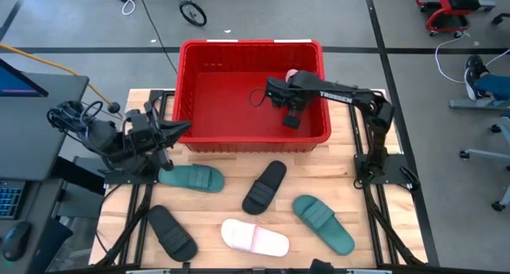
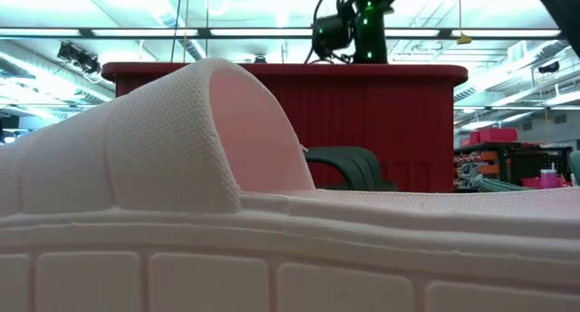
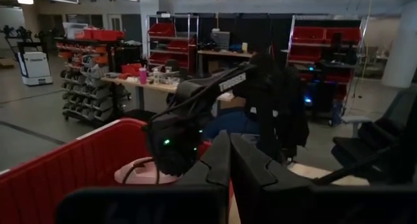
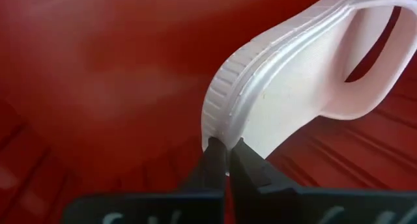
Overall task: Pick and place slides into bin
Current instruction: Put the top pink slide into the red container, then put the pink slide into the red container
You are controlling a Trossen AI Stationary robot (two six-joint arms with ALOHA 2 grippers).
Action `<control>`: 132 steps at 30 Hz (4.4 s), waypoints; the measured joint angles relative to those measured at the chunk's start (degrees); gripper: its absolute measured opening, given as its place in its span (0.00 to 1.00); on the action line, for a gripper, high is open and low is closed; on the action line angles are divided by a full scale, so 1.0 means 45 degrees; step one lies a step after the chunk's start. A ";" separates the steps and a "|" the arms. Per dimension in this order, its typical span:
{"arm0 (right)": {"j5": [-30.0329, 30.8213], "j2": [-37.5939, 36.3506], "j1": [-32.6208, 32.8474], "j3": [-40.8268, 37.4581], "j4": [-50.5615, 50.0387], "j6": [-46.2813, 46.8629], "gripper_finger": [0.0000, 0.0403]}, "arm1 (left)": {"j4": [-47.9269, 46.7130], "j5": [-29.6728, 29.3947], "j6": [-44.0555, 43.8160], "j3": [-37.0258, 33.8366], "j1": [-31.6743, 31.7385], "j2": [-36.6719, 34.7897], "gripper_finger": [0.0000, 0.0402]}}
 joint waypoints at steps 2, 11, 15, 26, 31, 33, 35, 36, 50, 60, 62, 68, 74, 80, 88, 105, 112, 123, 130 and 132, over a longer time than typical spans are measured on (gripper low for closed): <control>0.0024 0.0210 -0.0167 -0.0068 0.0041 -0.0086 0.01 | -0.0103 0.0000 -0.0006 0.0000 -0.0004 0.0132 0.02; -0.0013 0.0923 -0.0856 -0.0069 0.0193 -0.0233 0.04 | -0.0347 -0.0004 -0.0411 0.0000 0.0001 0.0686 0.06; -0.0094 0.1116 -0.1147 -0.0069 0.0370 -0.0523 0.09 | -0.0353 0.0000 -0.0434 0.0000 -0.0004 0.0819 0.06; 0.0208 0.0918 -0.1571 -0.0069 0.0556 -0.0358 0.37 | -0.0452 -0.0005 -0.1071 0.0000 -0.0048 0.0899 0.03; 0.0112 0.0109 -0.1259 -0.0069 0.0126 -0.0352 0.45 | -0.0447 -0.0005 -0.1111 0.0000 -0.0048 0.0899 0.05; 0.0037 -0.0384 -0.1123 -0.0069 0.0041 -0.0344 0.46 | -0.0444 -0.0005 -0.1111 0.0000 -0.0048 0.0899 0.06; -0.0031 -0.1051 -0.0952 -0.0069 -0.0184 -0.0306 0.47 | -0.0442 -0.0005 -0.1111 0.0000 -0.0048 0.0899 0.06; -0.0165 -0.1477 -0.0853 -0.0069 -0.0304 -0.0246 0.47 | -0.0442 -0.0005 -0.1111 0.0000 -0.0048 0.0899 0.06; -0.6124 -0.8020 0.5660 -0.0060 0.2606 0.5320 0.39 | -0.0643 0.3637 -0.4847 0.0005 -0.0051 0.1436 0.06; -0.2003 -0.7019 1.3374 -0.2288 0.5545 0.3754 0.39 | -0.1304 0.7496 -0.9308 0.0005 -0.0050 0.4504 0.18; -0.1992 -0.6313 1.4023 -0.2954 0.6253 0.3779 0.39 | -0.1287 0.8303 -1.0835 0.0005 -0.0058 0.5182 0.20; -0.1981 -0.4353 1.5027 -0.3990 0.6429 0.3089 0.39 | -0.1156 1.0792 -1.5274 0.0002 -0.0380 0.7470 0.26; -0.1925 -0.2822 1.5134 -0.4312 0.6508 0.2909 0.39 | -0.0809 1.1393 -1.8506 0.0004 -0.1113 0.9726 0.28; -0.1935 -0.1830 1.5134 -0.4314 0.6719 0.3429 0.39 | 0.0309 1.1321 -1.9702 0.0000 -0.1303 1.1611 0.35; -0.1963 -0.1998 1.5134 -0.4314 0.7162 0.4314 0.39 | 0.0635 1.1322 -2.0537 0.0006 -0.0817 1.2817 0.49; -0.1404 -0.2734 1.4980 -0.4305 0.7862 0.3674 0.38 | 0.0783 1.0758 -2.0675 0.0000 -0.0852 1.2706 0.49; -0.1289 -0.2734 1.4925 -0.4305 0.7935 0.3673 0.38 | 0.0795 1.0695 -2.0113 0.0000 -0.0378 1.2711 0.42; -0.1262 -0.2734 1.5043 -0.4305 0.7925 0.3624 0.38 | 0.1320 1.1745 -1.8237 -0.0010 0.0409 1.2704 0.04; -0.1264 -0.2729 1.6089 -0.4305 0.8041 0.2501 0.38 | 0.2169 1.2026 -1.7698 -0.0005 0.0707 1.1682 0.01; -0.1071 -0.2729 1.6560 -0.4305 0.8045 0.2172 0.38 | 0.2075 1.1769 -1.7394 -0.0005 0.0745 1.1176 0.01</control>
